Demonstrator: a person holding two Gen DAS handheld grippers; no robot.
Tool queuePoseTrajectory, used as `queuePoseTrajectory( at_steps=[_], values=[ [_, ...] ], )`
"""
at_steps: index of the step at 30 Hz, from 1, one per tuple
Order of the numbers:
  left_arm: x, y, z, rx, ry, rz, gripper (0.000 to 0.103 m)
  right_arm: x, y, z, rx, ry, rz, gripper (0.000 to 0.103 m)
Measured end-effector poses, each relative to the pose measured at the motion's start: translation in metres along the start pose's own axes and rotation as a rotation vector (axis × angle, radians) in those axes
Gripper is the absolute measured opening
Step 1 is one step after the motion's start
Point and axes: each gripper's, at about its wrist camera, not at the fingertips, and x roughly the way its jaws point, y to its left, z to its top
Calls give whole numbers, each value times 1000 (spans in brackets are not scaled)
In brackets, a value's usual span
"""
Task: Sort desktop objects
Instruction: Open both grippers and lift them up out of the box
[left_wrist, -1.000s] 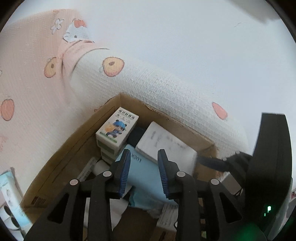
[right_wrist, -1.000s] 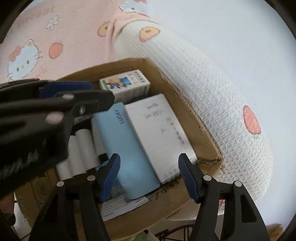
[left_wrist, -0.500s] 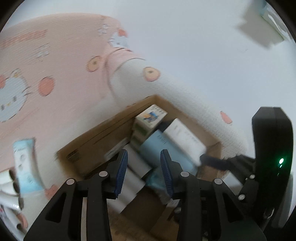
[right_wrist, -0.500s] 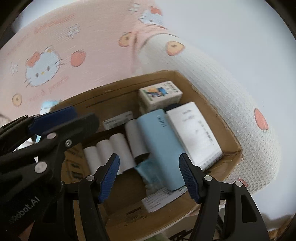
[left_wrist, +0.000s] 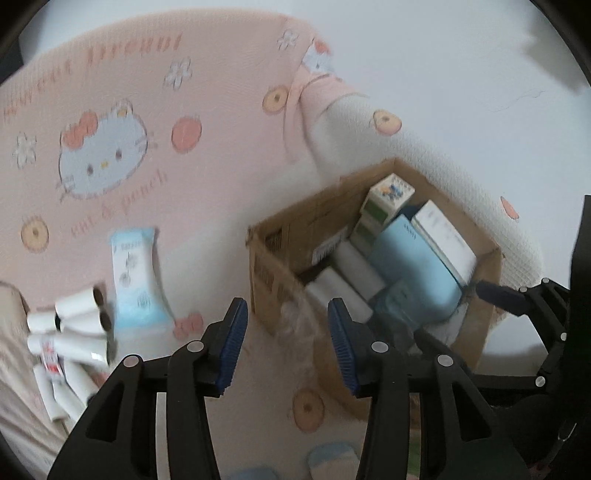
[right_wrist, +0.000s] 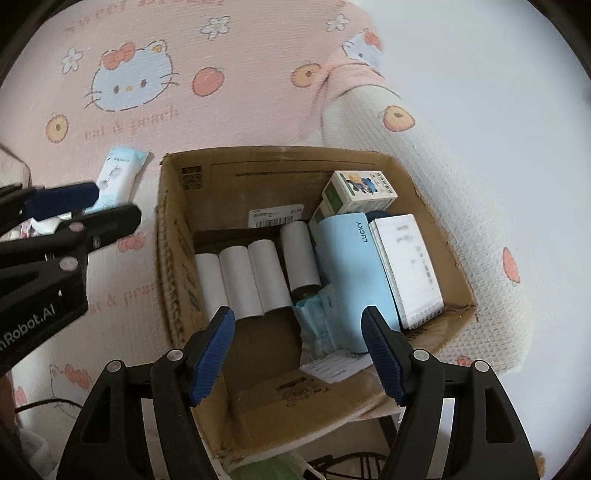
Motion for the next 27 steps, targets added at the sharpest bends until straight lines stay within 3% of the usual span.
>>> queuePoseTrajectory(
  at_steps=[4,9,14,17,27],
  values=[
    [-2,0,-6,-7,45,35,56,-13,7,-3,-19,-15,21,72],
    [-14,-7,-20,63,49,121,64,-24,18,-7,-61,-18,24,77],
    [-23,-1,-24,47,63,99,64,-36,29,-10,-100,-41,14,79],
    [-28,4,-24,37,55,149,64,-44,33,-10,-115,-59,6,82],
    [-46,12,-24,14,13,163,65,-58,38,-9,-131,-91,-10,83]
  ],
)
